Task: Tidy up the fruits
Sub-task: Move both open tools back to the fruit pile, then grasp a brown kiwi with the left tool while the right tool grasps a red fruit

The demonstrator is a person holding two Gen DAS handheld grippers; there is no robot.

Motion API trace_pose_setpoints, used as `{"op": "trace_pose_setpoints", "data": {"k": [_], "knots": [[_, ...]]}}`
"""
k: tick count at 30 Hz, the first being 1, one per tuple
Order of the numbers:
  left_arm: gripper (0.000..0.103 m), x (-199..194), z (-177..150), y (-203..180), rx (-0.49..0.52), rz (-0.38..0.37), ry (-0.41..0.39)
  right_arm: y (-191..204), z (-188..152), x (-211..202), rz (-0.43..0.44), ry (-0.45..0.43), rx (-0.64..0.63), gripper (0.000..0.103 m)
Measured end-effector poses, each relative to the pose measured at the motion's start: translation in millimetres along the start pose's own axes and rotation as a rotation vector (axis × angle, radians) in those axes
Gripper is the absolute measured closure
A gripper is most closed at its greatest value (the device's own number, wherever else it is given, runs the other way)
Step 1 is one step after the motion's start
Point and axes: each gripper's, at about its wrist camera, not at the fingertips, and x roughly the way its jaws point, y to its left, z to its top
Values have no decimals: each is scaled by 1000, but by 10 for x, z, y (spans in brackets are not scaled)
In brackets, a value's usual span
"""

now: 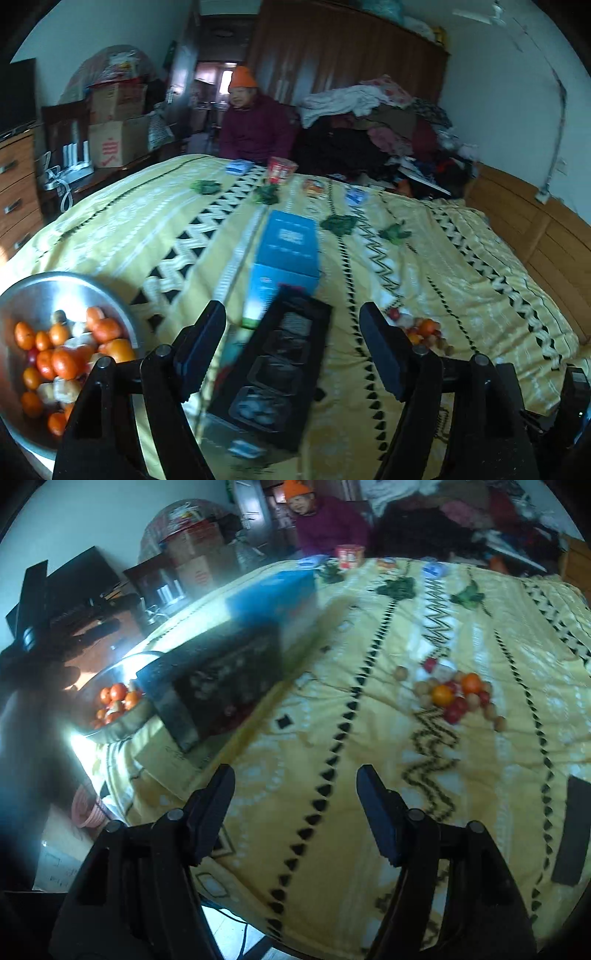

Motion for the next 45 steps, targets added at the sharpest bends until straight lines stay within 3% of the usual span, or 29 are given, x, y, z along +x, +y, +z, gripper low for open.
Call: {"op": "trace_pose_setpoints", "data": {"k": [6, 10, 16, 23, 30, 32, 37, 45], "knots": [[26, 636, -221, -962, 131, -164, 152, -639, -241, 54, -35, 34, 142, 34], [27, 1318, -475, -1333, 148, -210, 286, -948, -374, 107, -18, 44, 184, 34], [60, 2307, -865, -1678, 193, -247, 445, -1341, -524, 162, -13, 57, 254, 34], [64, 2992, -1093, -1877, 219, -229, 523, -1745, -681, 194, -37, 80, 331, 34], [64, 3172, -1132, -1872, 197, -208, 511, -1887, -551, 281, -25, 66, 330, 34], [78, 3146, -1149, -1860, 206, -204, 506, -1871, -457, 335, -17, 57, 311, 34], [78, 2916, -1144, -1718, 172, -186, 452, -1790, -116, 602, -1, 42, 242, 52], [78, 2669, -1127, -1502, 137, -164, 414, -1790, 444, 1279, 13, 86, 243, 58]]}}
